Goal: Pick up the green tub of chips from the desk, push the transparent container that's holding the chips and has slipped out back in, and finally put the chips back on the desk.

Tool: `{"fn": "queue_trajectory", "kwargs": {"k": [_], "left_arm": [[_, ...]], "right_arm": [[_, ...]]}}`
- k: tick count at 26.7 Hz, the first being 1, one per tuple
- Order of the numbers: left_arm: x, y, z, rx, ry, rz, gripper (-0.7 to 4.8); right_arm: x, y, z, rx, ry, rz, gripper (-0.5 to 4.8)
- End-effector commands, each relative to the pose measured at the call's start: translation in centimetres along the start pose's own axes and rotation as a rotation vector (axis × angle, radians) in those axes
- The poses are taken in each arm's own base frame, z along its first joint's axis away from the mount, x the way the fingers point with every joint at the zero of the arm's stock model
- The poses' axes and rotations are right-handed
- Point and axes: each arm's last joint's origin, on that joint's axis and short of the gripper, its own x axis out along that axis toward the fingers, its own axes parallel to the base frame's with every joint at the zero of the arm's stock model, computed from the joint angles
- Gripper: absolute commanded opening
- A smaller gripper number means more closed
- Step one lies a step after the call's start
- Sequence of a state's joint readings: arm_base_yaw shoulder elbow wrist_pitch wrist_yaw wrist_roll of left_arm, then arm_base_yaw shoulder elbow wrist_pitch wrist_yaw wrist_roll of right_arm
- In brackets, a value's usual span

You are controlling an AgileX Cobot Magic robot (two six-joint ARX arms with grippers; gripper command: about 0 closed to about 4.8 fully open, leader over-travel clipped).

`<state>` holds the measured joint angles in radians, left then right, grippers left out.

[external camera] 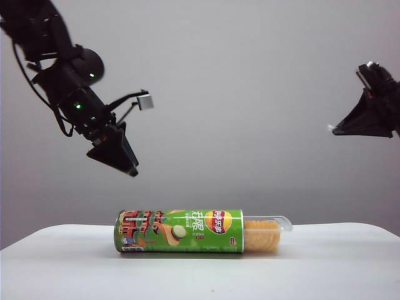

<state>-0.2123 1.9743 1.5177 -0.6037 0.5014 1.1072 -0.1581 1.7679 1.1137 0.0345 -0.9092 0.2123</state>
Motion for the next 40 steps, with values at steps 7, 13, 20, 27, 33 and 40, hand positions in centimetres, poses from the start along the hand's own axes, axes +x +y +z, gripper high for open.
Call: {"fn": "queue_trajectory", "kwargs": {"k": [7, 13, 20, 27, 33, 40], "left_arm": [[3.6, -0.4, -0.1, 0.038, 0.145, -0.05, 4.79], [6.6, -1.1, -1.0, 0.033, 0.179, -0.107, 4.79], [9.5, -1.4, -0.9, 0.086, 0.221, -0.064, 4.79], [10.8, -1.7, -1.2, 0.102, 0.263, -0.061, 4.58], [10.7, -1.6, -1.1, 0.104, 0.266, -0.052, 2.73], [9.0, -1.4, 0.4, 0.096, 0.251, -0.02, 2.74]], "right_arm": [[1.1, -1.0, 0.0, 0.067, 0.069, 0.076, -0.08], [1.1, -1.1, -0.2, 0.082, 0.081, 0.082, -0.08], [1.2, -1.2, -0.3, 0.09, 0.087, 0.081, -0.08], [1.3, -1.5, -0.5, 0.094, 0.09, 0.068, -0.08], [1.6, -1.9, -0.8, 0.106, 0.098, 0.06, -0.08], [1.9, -2.6, -1.3, 0.14, 0.117, 0.054, 0.58]]}}
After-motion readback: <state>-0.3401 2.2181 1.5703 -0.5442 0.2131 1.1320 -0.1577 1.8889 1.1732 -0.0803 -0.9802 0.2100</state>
